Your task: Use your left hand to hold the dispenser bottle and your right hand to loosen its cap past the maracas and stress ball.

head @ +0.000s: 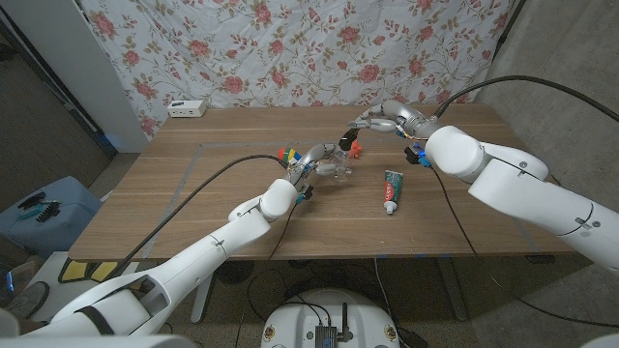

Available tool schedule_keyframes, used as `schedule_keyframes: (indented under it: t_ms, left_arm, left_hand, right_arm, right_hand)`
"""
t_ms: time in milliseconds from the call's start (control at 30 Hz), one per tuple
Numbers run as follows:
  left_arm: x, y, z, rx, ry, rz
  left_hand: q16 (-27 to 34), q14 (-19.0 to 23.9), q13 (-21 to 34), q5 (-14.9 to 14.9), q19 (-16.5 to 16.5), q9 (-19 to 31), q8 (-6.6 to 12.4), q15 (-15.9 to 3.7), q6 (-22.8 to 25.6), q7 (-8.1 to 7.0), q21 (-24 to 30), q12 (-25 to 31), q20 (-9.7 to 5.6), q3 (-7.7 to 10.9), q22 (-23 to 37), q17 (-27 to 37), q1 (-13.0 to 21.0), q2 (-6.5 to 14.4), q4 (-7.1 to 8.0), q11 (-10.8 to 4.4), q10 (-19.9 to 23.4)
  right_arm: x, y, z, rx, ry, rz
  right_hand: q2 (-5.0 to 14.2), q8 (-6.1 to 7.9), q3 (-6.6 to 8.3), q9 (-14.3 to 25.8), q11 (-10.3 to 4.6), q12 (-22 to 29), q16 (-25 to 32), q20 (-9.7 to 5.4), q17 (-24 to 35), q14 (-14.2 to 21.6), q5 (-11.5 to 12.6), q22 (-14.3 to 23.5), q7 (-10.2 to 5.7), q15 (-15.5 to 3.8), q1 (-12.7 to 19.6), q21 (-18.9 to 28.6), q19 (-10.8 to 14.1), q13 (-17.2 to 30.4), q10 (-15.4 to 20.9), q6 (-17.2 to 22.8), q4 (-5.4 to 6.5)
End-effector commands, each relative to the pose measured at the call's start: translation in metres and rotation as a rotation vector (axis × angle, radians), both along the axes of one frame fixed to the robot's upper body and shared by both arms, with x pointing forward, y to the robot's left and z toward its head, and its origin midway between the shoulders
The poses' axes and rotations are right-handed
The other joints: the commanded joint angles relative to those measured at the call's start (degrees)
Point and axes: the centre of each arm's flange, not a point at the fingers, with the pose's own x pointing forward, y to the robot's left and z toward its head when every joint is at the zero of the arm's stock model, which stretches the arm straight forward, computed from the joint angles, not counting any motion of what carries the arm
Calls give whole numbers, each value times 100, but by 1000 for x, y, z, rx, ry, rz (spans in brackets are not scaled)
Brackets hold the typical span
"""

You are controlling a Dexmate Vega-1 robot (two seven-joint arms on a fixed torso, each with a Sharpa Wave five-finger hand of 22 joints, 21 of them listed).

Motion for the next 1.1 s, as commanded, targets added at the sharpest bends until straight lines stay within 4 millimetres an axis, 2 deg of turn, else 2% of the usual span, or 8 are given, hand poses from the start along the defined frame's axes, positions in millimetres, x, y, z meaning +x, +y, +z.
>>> schedule_keyframes:
  t_ms: [33, 467, 1100]
  left_arm:
    - [-2, 3, 1, 3, -11, -4]
    - [-2, 4, 3, 4, -13, -3]
    - [0, 1, 3, 1, -9, 0]
  left_hand:
    - [9, 274, 896, -3, 60, 21, 61, -676, 444, -149, 13, 144, -365, 566, 9, 32, -272, 554, 514, -287, 333]
    - [0, 285, 903, -6, 59, 19, 75, -671, 441, -156, 10, 141, -361, 583, 9, 34, -288, 549, 516, -282, 331]
    - [4, 284, 914, -9, 61, 15, 94, -661, 436, -143, 9, 143, -356, 601, 9, 67, -298, 561, 518, -290, 338]
  right_arm:
    - [0, -8, -2, -8, -5, -145]
    - [3, -7, -5, -19, 28, -207]
    - [15, -4, -13, -18, 78, -212]
  right_hand:
    - [-4, 36, -27, 26, 3, 20, 22, -7, 10, 69, -3, 19, 6, 7, -58, 37, 61, 7, 66, 88, 3]
    - [-16, 51, -62, 25, 24, 4, 12, 4, 10, 87, 2, 19, -2, 16, -143, 19, 51, 7, 67, 152, 22]
    - [-30, 40, -144, 24, 46, -26, -14, 19, 18, 79, 11, 19, 31, 50, -363, -8, 24, 8, 55, 179, 95]
